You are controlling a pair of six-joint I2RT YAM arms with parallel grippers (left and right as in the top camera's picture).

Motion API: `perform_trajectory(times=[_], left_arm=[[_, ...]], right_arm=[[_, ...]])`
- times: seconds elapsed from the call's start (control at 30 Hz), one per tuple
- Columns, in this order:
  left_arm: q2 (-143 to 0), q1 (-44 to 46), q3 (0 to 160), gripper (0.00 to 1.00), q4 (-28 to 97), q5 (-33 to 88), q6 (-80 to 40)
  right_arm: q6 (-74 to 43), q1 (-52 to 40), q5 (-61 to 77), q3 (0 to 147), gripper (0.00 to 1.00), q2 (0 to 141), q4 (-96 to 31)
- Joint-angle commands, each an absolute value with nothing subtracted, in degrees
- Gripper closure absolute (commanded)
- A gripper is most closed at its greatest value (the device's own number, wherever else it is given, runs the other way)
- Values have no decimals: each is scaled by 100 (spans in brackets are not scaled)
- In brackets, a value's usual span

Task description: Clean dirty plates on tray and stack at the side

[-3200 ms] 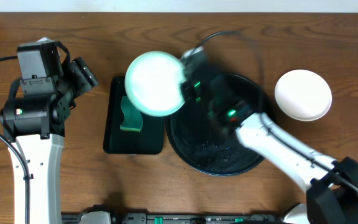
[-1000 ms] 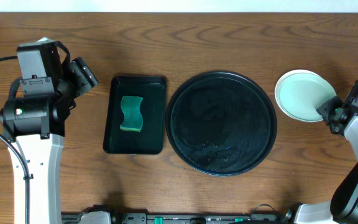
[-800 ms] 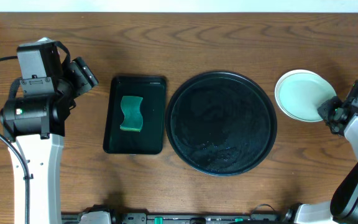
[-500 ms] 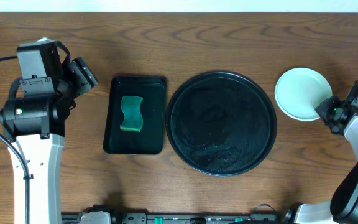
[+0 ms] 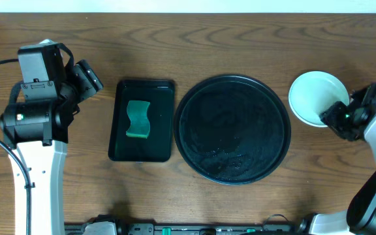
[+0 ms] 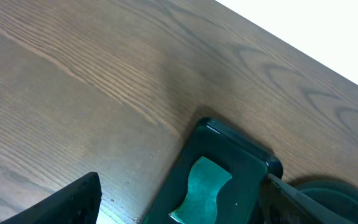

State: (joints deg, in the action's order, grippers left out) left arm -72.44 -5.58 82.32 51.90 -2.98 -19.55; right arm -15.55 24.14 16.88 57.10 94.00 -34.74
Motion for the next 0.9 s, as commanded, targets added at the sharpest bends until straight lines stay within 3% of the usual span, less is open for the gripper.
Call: perform_trajectory(times=[0.0, 0.2, 0.33, 0.5, 0.87], left_arm=[[-7275, -582, 8333, 19, 5188, -370, -2003], [-7275, -582, 8333, 19, 5188, -370, -2003], [-7275, -582, 8333, 19, 5188, -370, -2003], [-7275, -582, 8333, 19, 5188, -370, -2003], [-7275, -582, 8333, 19, 5188, -370, -2003]], right_arm=[[-714, 2038, 2043, 6486, 57, 9233, -4156], [-248, 937, 1522, 6565, 47, 9312, -4742], [-250, 388, 443, 6217, 48, 9391, -4445], [-246, 139, 220, 5763, 48, 9393, -3959], [-123, 141, 357, 5024, 66, 9393, -2943]])
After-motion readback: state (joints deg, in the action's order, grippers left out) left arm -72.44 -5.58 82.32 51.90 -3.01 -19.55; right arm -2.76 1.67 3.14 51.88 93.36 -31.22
